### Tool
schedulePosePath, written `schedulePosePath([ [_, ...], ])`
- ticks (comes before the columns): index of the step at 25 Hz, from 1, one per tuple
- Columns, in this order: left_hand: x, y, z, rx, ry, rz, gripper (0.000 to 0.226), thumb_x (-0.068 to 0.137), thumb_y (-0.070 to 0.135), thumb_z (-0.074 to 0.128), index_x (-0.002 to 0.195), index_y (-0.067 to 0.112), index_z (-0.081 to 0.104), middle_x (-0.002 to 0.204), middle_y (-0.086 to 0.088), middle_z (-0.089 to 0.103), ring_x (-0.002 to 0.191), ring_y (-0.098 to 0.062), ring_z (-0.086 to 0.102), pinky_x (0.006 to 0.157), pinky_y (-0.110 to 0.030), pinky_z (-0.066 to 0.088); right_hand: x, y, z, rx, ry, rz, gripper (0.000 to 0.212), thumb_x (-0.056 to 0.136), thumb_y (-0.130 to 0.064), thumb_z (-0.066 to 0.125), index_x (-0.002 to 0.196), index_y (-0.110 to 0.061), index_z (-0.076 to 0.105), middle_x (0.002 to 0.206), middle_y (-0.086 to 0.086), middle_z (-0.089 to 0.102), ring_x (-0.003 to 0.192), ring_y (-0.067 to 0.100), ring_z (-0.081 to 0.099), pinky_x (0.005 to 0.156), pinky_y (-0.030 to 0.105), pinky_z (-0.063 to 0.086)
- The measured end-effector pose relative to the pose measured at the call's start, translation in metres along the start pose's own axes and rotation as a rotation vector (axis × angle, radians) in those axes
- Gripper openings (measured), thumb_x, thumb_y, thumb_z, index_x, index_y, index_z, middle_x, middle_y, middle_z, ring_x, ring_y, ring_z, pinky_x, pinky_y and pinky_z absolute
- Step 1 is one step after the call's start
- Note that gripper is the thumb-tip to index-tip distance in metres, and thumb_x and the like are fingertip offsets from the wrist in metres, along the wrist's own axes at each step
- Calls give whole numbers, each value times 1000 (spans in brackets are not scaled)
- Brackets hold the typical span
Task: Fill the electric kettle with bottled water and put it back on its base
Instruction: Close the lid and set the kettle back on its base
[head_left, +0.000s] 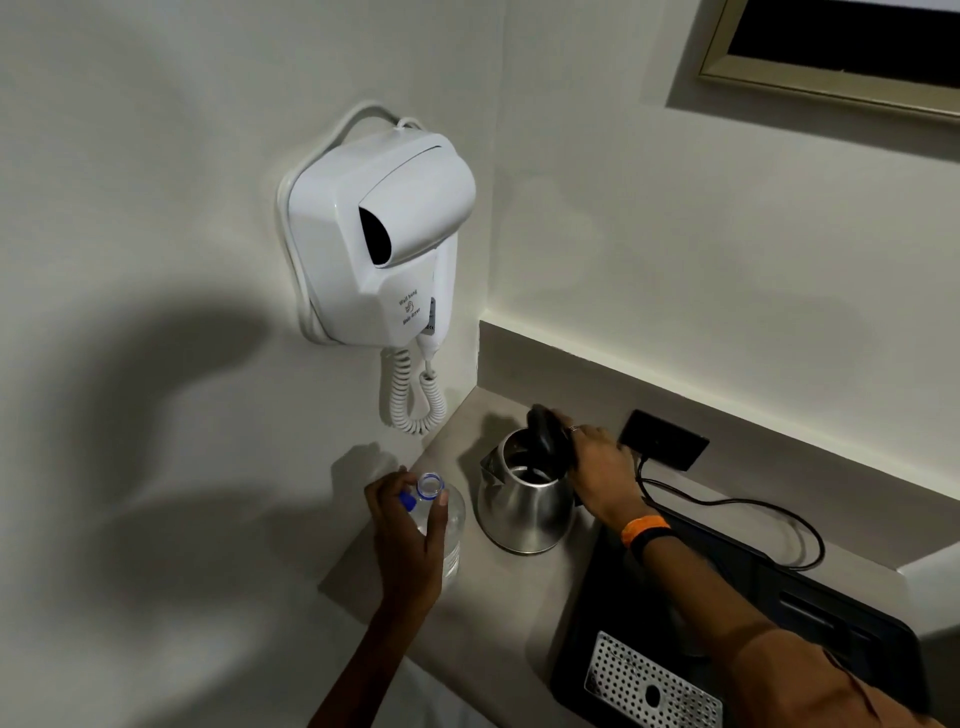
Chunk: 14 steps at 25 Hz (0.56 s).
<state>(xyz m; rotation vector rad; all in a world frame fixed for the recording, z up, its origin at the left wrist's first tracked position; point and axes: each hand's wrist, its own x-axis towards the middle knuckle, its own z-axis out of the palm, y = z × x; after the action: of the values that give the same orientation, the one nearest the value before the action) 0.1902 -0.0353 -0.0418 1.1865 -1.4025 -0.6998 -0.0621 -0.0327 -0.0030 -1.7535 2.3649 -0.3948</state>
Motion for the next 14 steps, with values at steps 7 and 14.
schedulePosePath([
  [7, 0, 9, -4, 2, -51, 126, 32, 100, 11, 51, 127, -2, 60, 124, 6, 42, 115, -9, 54, 105, -9, 39, 4, -6, 8, 77, -38, 60, 49, 96, -56, 38, 142, -40, 45, 134, 1, 61, 130, 26, 44, 104, 55, 34],
  [14, 16, 26, -6, 99, -214, 324, 34, 100, 28, 49, 118, 6, 69, 120, 1, 67, 117, 7, 56, 102, -7, 39, 11, -9, 15, 110, -33, 74, 51, 90, -52, 53, 138, -33, 54, 125, 6, 64, 124, 29, 43, 97, 53, 35],
])
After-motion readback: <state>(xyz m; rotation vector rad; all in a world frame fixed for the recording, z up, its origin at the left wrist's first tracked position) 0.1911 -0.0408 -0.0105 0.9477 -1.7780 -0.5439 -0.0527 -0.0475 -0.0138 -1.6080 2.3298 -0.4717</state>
